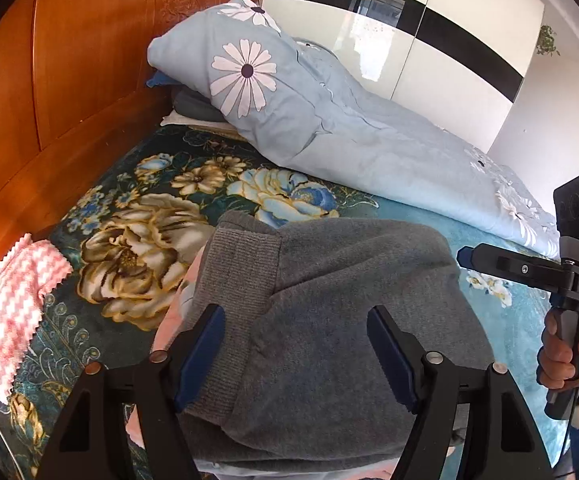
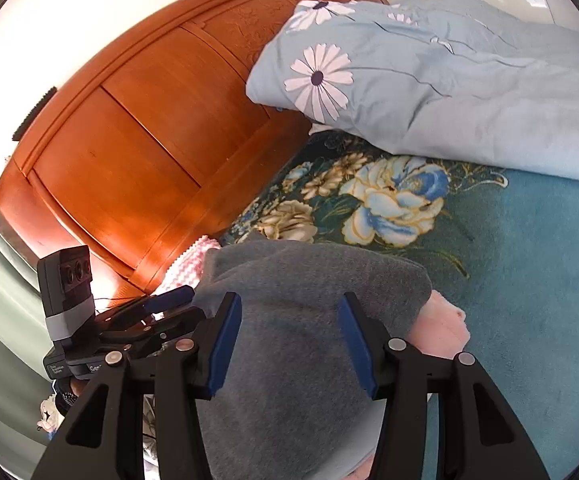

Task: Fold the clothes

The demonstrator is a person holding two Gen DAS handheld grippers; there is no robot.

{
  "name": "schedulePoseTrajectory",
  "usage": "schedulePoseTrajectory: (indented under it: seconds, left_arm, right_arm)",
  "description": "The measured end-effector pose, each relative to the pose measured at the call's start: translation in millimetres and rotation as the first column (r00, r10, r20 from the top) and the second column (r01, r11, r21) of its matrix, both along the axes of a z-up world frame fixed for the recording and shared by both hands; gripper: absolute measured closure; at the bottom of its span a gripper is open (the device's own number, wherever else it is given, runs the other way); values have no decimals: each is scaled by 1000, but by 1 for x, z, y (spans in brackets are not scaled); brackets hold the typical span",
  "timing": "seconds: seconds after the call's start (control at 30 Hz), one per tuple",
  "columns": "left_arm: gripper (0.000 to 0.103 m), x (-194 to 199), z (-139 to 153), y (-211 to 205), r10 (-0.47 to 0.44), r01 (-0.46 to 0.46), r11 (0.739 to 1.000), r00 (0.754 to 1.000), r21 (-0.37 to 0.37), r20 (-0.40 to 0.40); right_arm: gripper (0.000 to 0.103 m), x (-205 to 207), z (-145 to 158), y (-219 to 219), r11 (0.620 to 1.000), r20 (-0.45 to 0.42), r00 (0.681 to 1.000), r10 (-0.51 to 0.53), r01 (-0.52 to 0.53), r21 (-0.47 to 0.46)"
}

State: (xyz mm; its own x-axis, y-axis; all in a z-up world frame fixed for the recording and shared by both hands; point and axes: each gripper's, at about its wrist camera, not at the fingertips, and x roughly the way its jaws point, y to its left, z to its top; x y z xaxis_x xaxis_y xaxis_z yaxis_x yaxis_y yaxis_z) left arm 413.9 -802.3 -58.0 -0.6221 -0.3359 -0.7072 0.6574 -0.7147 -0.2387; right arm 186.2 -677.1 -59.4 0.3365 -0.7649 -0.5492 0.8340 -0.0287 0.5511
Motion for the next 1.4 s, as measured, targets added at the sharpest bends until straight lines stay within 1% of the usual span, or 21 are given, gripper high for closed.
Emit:
schedulePoseTrajectory:
  seconds: [0.07, 0.17, 0.23, 0.27, 0.33, 0.4, 0.47, 0.53, 0.6, 0.67, 0.77, 0.83, 0.87, 0.9, 1.03, 1.13, 1.23, 1.4]
  left_arm:
    - [26, 5, 13, 14, 23, -24, 999, 1000, -36, -19]
    - [26, 13, 25, 41, 87, -88, 990, 996, -106, -20]
    - [26, 18, 26, 60, 136, -137, 980, 991, -144, -14]
    - [23, 21, 24, 69, 152, -152, 977, 988, -153, -11]
    - [17, 27, 18, 85, 184, -182, 971, 983, -156, 4]
    - [15, 32, 11, 101, 217, -211, 964, 976, -159, 20]
    - [13, 37, 4, 115, 240, -232, 960, 970, -159, 32]
    - [6, 41, -3, 129, 259, -250, 955, 965, -157, 37]
    - [1, 44, -8, 142, 281, -271, 948, 959, -164, 42]
    - [0, 48, -10, 154, 299, -288, 942, 953, -174, 42]
    - [0, 53, -9, 169, 323, -311, 933, 946, -182, 36]
    - [0, 57, -9, 178, 336, -325, 929, 941, -174, 36]
    - [0, 59, -9, 182, 343, -332, 928, 939, -170, 36]
    - [0, 61, -9, 187, 349, -339, 926, 936, -166, 36]
    - [0, 66, -8, 204, 378, -364, 915, 924, -175, 52]
    - [0, 68, -7, 214, 387, -372, 912, 919, -172, 67]
    - [0, 70, -4, 222, 390, -376, 912, 918, -165, 65]
    - [0, 69, 3, 234, 394, -372, 909, 914, -190, 96]
  right_arm:
    - [51, 5, 8, 12, 999, -24, 1000, -2, 1, -32]
    - [51, 16, 1, 30, 1000, -75, 997, -14, 14, 0]
    - [50, 24, -3, 41, 1000, -109, 994, -21, 23, 21]
    - [49, 28, -5, 47, 999, -126, 992, -24, 28, 32]
    - [42, 36, -10, 59, 998, -160, 987, -30, 38, 52]
    - [36, 44, -14, 71, 996, -194, 980, -35, 49, 72]
    - [32, 52, -19, 82, 994, -228, 973, -39, 61, 92]
    - [28, 60, -23, 94, 991, -262, 964, -42, 73, 111]
    - [19, 65, -27, 104, 989, -276, 960, -44, 81, 125]
    - [14, 69, -30, 114, 988, -281, 959, -49, 87, 127]
    - [13, 77, -33, 130, 987, -304, 951, -57, 100, 129]
    - [9, 84, -33, 138, 985, -336, 940, -62, 111, 129]
    - [3, 87, -33, 142, 984, -346, 936, -66, 118, 132]
    - [0, 89, -33, 145, 983, -355, 932, -70, 125, 134]
    - [0, 96, -28, 158, 978, -380, 920, -95, 158, 137]
    - [0, 100, -24, 168, 973, -398, 910, -114, 183, 139]
    - [0, 105, -20, 178, 968, -414, 901, -132, 206, 140]
    - [0, 113, -14, 187, 966, -399, 905, -148, 219, 138]
